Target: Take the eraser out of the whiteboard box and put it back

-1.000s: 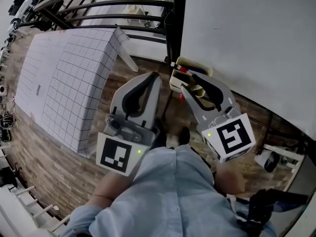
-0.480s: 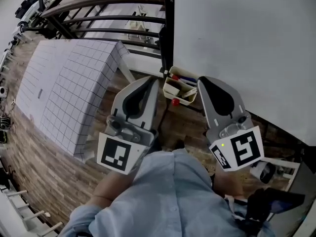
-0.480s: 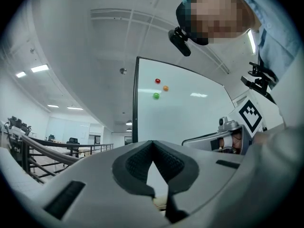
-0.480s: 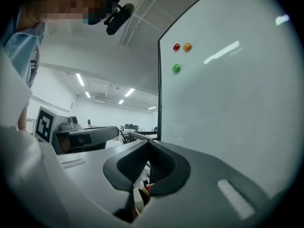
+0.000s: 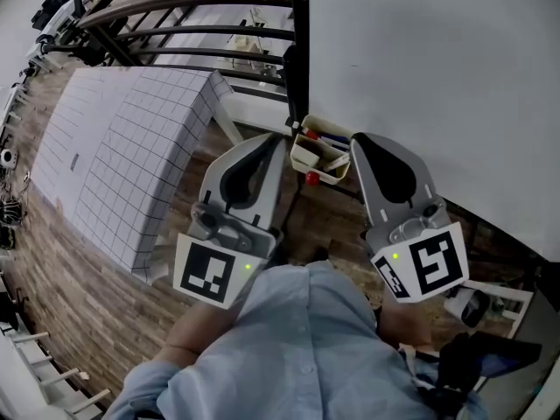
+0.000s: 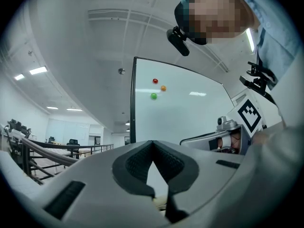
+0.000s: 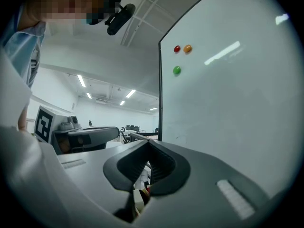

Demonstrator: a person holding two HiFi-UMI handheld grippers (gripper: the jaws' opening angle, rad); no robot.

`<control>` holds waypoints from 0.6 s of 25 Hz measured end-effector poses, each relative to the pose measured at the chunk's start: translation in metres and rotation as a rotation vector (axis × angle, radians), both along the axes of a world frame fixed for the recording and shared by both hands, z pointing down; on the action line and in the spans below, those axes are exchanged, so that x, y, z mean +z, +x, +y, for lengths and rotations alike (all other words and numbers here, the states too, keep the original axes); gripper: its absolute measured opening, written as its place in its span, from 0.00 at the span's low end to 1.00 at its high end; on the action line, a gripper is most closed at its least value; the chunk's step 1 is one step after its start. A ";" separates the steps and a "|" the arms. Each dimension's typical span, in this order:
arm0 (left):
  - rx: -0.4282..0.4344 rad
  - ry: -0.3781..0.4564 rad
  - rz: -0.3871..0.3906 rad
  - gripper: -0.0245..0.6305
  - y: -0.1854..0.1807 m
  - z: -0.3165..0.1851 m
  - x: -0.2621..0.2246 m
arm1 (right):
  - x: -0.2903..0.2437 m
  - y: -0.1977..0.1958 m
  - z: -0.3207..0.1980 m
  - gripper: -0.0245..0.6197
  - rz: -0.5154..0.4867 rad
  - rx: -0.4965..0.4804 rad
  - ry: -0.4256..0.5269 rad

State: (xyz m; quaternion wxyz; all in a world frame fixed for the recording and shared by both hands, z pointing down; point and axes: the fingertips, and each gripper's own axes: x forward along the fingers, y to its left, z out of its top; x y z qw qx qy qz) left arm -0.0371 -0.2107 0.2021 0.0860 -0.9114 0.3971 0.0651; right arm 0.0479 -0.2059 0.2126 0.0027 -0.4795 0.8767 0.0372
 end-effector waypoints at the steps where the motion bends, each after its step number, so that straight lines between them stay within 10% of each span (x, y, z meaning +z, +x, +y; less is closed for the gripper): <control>1: -0.001 0.000 -0.001 0.04 0.000 0.000 0.000 | 0.000 0.000 0.000 0.04 -0.001 -0.001 -0.001; 15: 0.006 0.002 -0.006 0.04 0.005 -0.006 -0.001 | 0.000 0.001 -0.007 0.04 -0.007 -0.006 -0.005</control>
